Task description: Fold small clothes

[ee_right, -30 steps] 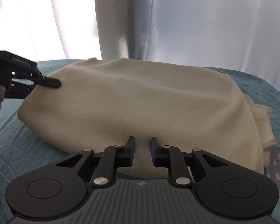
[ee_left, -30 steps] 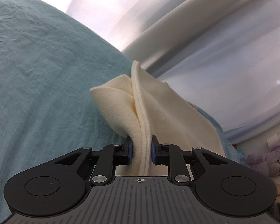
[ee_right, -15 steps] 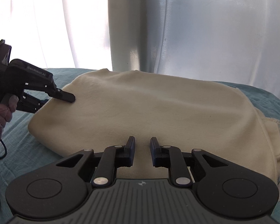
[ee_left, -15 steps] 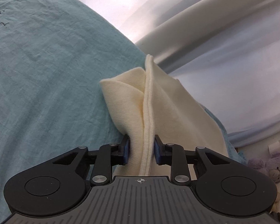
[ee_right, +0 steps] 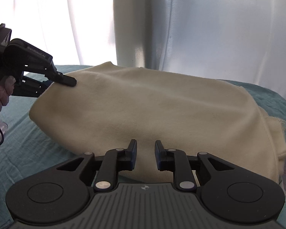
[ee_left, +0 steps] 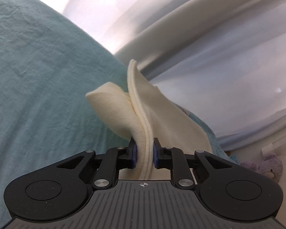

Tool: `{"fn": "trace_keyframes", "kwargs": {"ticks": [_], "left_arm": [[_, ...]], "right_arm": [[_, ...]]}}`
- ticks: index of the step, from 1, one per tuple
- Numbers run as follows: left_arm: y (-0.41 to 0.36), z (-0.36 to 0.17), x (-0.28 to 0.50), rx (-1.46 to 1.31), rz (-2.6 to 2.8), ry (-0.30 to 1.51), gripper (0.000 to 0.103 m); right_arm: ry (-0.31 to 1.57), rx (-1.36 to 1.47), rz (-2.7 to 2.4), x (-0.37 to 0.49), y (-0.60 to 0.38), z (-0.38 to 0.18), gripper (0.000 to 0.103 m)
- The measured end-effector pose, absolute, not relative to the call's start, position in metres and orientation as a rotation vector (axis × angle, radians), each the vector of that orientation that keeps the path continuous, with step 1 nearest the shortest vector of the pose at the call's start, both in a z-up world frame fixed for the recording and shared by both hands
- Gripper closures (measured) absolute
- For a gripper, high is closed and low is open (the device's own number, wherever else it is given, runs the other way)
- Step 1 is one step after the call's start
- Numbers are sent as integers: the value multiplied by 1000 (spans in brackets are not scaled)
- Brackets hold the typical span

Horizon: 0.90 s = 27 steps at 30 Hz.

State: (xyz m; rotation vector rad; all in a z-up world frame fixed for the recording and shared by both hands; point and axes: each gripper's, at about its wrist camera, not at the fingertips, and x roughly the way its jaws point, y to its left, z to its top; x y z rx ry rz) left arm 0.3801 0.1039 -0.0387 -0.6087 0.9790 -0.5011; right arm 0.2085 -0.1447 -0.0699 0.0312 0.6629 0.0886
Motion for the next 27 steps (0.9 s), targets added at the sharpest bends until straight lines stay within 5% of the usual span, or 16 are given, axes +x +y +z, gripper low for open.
{"fn": "trace_keyframes", "kwargs": {"ticks": [8,19,23,27], "left_arm": [[15,0,375,-517,-637,962,85],[-102,-66,359,-349,-677,1079,86],[-100,-44,347,-290,-701,1043,86],[-75,-9,324,-256,-730,946,71]], "right_arm": [[578,143,-10,186,-189,-46,83],[613,208,-104,159,-225,-53,83],[634,229,-119,156,-234,-57,83],[639,249,-114,154,-241,-58,82]]}}
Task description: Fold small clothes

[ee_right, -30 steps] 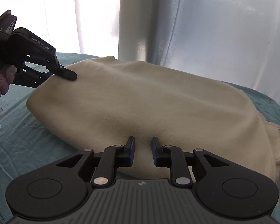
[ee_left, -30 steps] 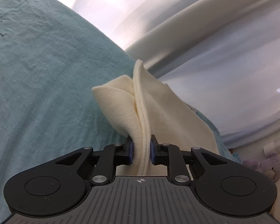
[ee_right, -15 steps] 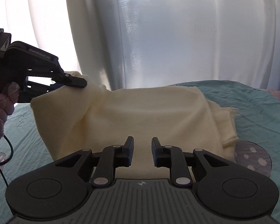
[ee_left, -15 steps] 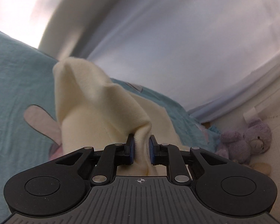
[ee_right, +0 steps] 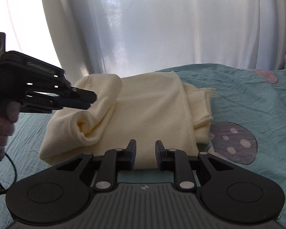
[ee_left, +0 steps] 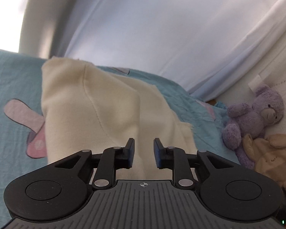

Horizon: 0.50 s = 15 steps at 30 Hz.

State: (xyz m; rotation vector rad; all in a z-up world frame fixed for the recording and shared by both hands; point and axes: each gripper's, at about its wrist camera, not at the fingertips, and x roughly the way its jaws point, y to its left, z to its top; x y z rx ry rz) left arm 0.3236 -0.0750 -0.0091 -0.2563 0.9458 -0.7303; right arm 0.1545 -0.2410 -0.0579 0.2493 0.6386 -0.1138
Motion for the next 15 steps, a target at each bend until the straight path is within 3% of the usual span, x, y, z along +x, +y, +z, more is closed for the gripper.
{"fn": "trace_keyframes", "kwargs": {"ticks": [4,7,11,15], "left_arm": [[-48,0,314,-182,-605,879,67],[-45,-19,322,-168,-554,951,67],[-63,-38,310,-93,-546,889,66],[-68,-46,297,-68,-555,807,53]], "right_arm": [[631,260,-90,161,-241,-54,80],[630,277,-64,168,-240,-52,80],[642,283,-21,183,-236,-48,77],[668,282,34,204,-233,-44,69]]}}
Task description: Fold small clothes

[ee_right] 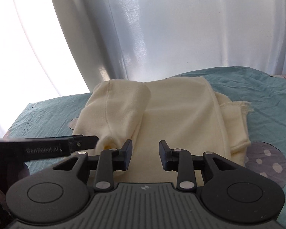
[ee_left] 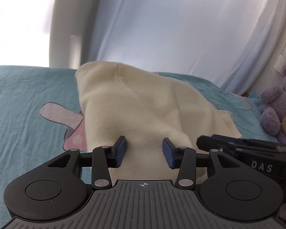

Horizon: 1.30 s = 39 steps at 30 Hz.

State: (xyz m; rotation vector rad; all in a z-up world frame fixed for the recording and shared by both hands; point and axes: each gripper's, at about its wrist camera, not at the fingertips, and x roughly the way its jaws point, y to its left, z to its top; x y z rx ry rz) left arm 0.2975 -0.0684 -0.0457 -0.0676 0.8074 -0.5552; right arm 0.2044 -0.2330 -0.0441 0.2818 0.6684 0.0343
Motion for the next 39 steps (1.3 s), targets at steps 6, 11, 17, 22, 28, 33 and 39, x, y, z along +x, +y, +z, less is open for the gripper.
{"fn": "trace_keyframes", "kwargs": {"ticks": [6,11,17,22,28,33,39], "left_arm": [[-42,-23,285,-117,-482,818,36],[-28,-31,281,-78,-421,829,34],[-16,-55,288,-176,-427,939,34],[-21,-59,284,-175,-458,956,34],[-30,-61,278,-158,-470,969,32],[-34,-56,274,-144,-465,967,30],[-46,-51,271,-83,-498,981,23]], "right_arm": [[712,342,136,248,-243,-40,44],[796,445,207,285,-254,-53,44],[824,486,263,312,-247,-62,50],[833,568,310,324,-250,-65,47],[841,508,326,330,-233,-65,54],[786,342,293,320,-211,-51,83],[638,244,224,285,-228,-10,86]]}}
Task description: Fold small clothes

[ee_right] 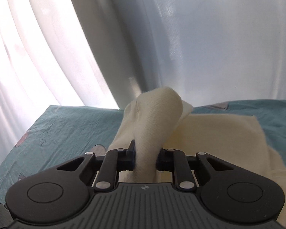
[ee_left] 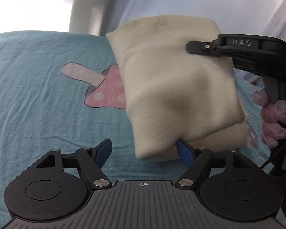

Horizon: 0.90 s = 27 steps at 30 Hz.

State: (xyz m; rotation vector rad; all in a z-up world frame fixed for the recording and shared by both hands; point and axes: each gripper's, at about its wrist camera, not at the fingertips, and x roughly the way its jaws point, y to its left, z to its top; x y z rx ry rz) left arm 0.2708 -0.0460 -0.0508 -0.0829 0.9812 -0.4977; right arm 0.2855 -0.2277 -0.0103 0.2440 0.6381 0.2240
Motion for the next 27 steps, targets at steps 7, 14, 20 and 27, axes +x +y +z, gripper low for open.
{"fn": "trace_keyframes", "kwargs": {"ticks": [7,14,20,27], "left_arm": [[-72,-58,274,-54,-502,1001,24],[-69,-59,276,-67,-510,1007,25],[-75,-57,273,-57,-515,1012,25],[-73,-50,270,-48,-525,1001,24]], "right_arm": [[699,256,18,263,-294,-26,89],[736,489,50,227,-330,-44,64],[774,578,121,233,-322,-60,60],[663,279,30,229,-285,-31,87]]}}
